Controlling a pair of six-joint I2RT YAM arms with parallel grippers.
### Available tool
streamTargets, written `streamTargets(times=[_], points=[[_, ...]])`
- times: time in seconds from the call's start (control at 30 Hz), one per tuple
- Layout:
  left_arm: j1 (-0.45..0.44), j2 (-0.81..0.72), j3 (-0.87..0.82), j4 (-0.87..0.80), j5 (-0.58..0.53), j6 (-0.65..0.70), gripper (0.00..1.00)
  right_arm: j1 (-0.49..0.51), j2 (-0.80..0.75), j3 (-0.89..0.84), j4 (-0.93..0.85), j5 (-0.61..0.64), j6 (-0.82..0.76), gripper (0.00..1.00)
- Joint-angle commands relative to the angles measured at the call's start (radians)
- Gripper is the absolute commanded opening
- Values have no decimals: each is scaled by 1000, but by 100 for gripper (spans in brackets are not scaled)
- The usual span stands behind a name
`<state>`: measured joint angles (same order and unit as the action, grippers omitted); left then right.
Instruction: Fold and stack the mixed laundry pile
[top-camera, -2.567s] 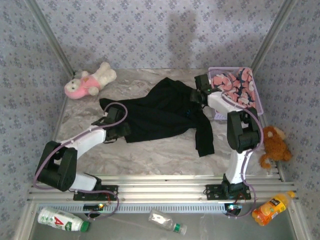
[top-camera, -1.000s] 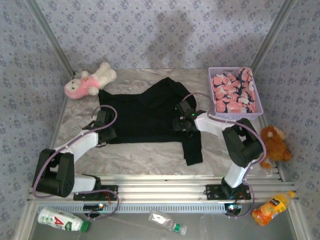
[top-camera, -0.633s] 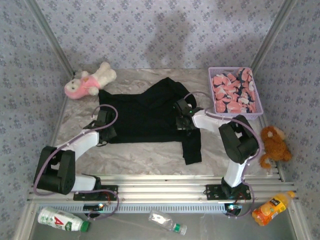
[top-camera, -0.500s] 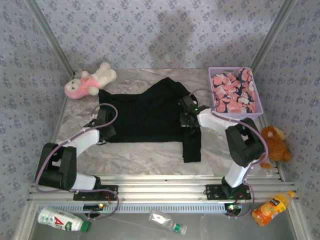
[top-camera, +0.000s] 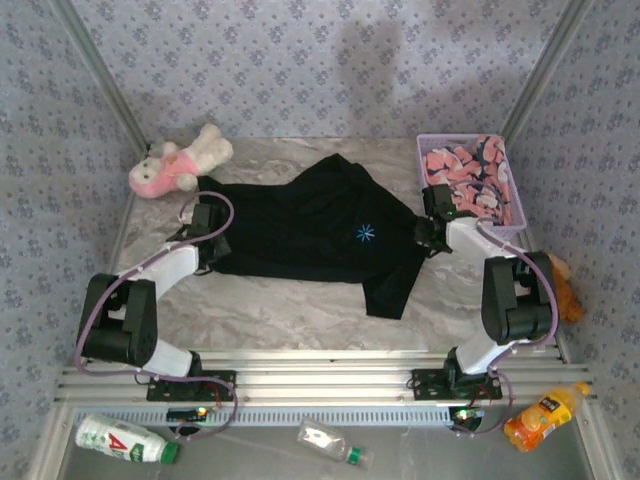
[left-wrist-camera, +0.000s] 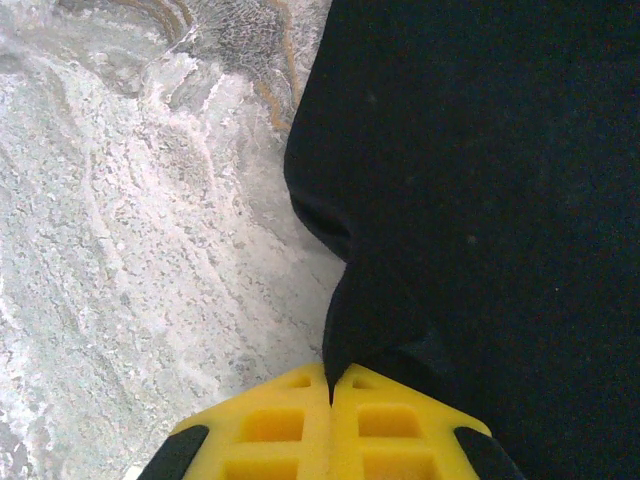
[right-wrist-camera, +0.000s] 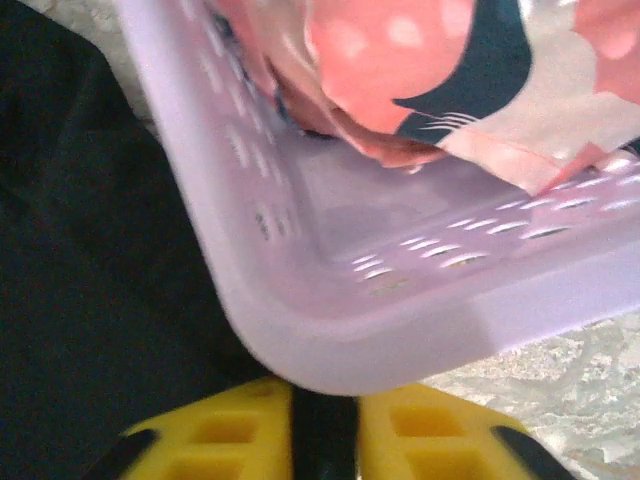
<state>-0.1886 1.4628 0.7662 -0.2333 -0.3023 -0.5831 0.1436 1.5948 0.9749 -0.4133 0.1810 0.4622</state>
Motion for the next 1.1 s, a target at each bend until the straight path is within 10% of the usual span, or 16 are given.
streamTargets(times=[0.0, 0.33, 0.67, 1.07], points=[[9, -10, 12, -11, -26, 25, 0, 10, -29, -4, -34, 53, -14, 43], [8, -22, -28, 25, 58, 11, 0, 285, -288, -139, -235, 10, 87, 61], [6, -20, -68, 56, 92, 8, 0, 578, -191, -248, -108, -55, 302, 46], [7, -27, -79, 55, 86, 11, 0, 631, -64, -186, -156, -3, 326, 34]])
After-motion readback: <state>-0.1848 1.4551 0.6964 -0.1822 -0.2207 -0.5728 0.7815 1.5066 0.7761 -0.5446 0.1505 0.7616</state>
